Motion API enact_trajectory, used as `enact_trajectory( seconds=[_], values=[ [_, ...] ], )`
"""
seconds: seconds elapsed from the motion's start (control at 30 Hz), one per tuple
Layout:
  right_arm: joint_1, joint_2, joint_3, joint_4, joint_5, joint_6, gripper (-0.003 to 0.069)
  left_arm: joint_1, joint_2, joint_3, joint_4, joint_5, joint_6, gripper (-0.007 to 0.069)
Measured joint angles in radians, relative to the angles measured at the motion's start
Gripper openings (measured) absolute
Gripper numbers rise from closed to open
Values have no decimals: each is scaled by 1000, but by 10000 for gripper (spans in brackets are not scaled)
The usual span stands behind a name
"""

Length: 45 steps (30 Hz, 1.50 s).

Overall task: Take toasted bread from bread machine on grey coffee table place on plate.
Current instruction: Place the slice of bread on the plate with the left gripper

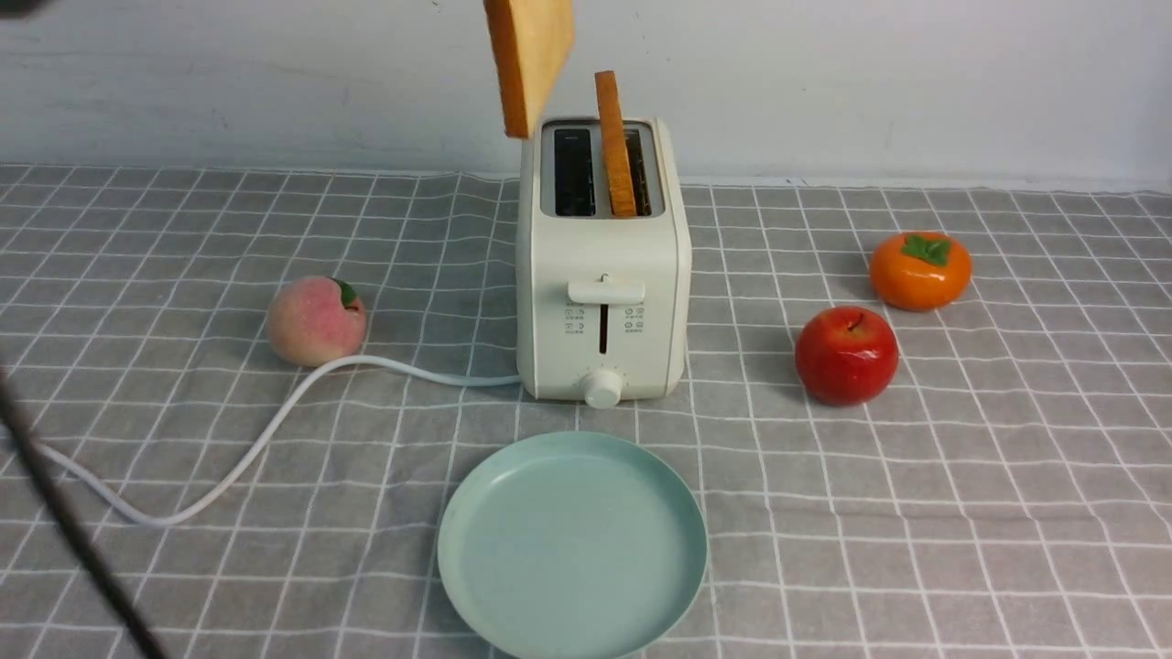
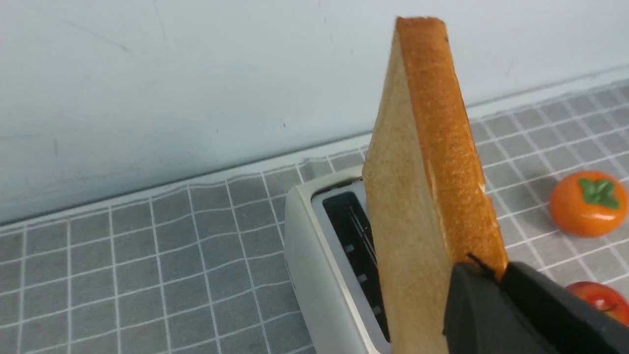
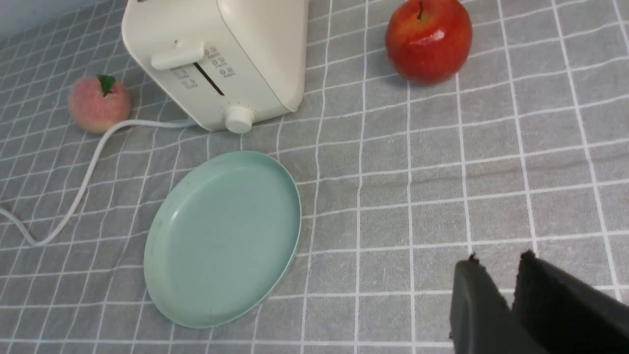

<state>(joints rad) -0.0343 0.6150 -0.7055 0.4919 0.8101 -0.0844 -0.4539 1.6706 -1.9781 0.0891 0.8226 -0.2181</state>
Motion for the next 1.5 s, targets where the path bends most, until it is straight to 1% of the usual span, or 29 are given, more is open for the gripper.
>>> enact_trajectory(
  seconds=[0.03,0.07,0.13,0.17,0.2,0.23,0.3,0.33,0.37,0.47,0.5,0.53,0.6,0.63,0.67,0.7,0.8,0.83,0.87,0.9,1.0,1.1,1.17,1.23,1.27,1.37,1.4,1.43,1.5],
  values=[
    [0,0,0,0,-2,0,132,0,-8,0,-3,0,0,20],
    [0,0,0,0,-12,0,134,0,-75,-3,-32,92,-1,20],
    [0,0,0,0,-18,0,136,1,-136,22,-76,172,-1,20],
    [0,0,0,0,-21,0,136,1,-141,27,-89,177,-1,20],
    [0,0,0,0,-29,0,139,1,-175,76,-122,199,0,20],
    [0,0,0,0,-36,0,140,1,-202,149,-158,197,3,20],
    [0,0,0,0,-40,0,140,1,-219,228,-206,179,12,20],
    [0,1,0,0,-42,0,141,1,-230,336,-252,149,23,20],
    [0,1,0,0,-42,0,141,1,-232,352,-269,138,28,20],
    [0,1,0,1,-46,0,143,1,-231,652,-457,-22,107,20],
    [0,1,0,1,-46,0,144,1,-227,742,-523,-88,143,20],
    [0,1,0,1,-46,0,145,1,-224,785,-578,-121,176,20],
    [0,1,0,0,-46,0,147,1,-223,914,-735,-238,278,20],
    [0,1,0,0,-46,0,148,1,-223,951,-779,-267,308,20],
    [0,1,0,-2,-46,0,148,1,-223,992,-853,-315,360,20],
    [0,1,0,-2,-46,0,148,1,-223,992,-867,-324,370,20],
    [0,1,0,-2,-50,-1,148,1,-208,1083,-1109,-427,527,20],
    [0,1,0,-2,-51,-1,148,1,-204,1089,-1120,-430,535,20],
    [0,1,0,-2,-57,-2,150,1,-192,1102,-1185,-440,585,20],
    [0,1,0,-2,-60,-2,150,1,-180,1106,-1214,-441,619,20],
    [0,1,0,-2,-68,-2,150,1,-150,1111,-1245,-442,705,23],
    [0,1,0,-2,-73,-2,152,1,-127,1111,-1253,-451,744,61],
    [0,1,0,-2,-78,-3,156,1,-111,1111,-1249,-456,754,126],
    [0,1,0,-2,-79,-3,157,1,-99,1111,-1227,-460,755,208],
    [0,1,0,-2,-80,-3,158,1,-96,1111,-1205,-460,755,264],
    [0,1,0,-2,-83,-3,161,1,-96,1111,-1118,-460,750,364],
    [0,1,0,-2,-83,-10,162,1,-99,1111,-1077,-459,730,385],
    [0,1,0,-2,-83,-29,163,6,-104,1111,-1016,-456,680,397],
    [0,7,-10,-6,-79,-55,165,24,-119,1111,-939,-446,609,393]
  ],
)
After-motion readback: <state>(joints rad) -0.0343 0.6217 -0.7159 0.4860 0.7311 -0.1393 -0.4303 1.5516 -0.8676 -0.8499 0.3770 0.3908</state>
